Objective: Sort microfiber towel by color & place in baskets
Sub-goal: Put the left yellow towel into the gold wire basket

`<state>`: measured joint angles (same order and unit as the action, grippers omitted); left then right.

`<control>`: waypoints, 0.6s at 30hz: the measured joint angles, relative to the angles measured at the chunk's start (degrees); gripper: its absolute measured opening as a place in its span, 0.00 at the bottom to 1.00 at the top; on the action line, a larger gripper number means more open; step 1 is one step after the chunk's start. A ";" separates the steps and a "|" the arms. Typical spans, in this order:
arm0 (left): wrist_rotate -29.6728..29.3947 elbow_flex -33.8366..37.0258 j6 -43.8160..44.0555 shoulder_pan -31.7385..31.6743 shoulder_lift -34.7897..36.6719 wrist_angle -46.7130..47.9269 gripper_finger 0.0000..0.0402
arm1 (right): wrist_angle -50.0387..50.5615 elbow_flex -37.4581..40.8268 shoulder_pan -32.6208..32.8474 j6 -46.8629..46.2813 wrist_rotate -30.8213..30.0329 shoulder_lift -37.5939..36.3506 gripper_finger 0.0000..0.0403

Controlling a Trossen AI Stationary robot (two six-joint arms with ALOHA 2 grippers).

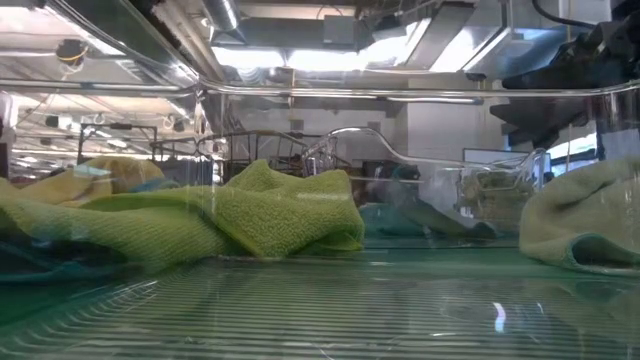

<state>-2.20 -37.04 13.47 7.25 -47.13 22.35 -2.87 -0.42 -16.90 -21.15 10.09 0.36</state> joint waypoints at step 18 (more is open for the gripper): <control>-2.72 0.00 -0.02 4.73 -13.27 2.97 0.33 | 0.00 0.01 0.00 0.01 0.01 0.00 0.60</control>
<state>-4.92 -37.04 13.45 11.98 -60.40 25.32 -2.87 -0.40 -16.89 -21.14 10.09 0.36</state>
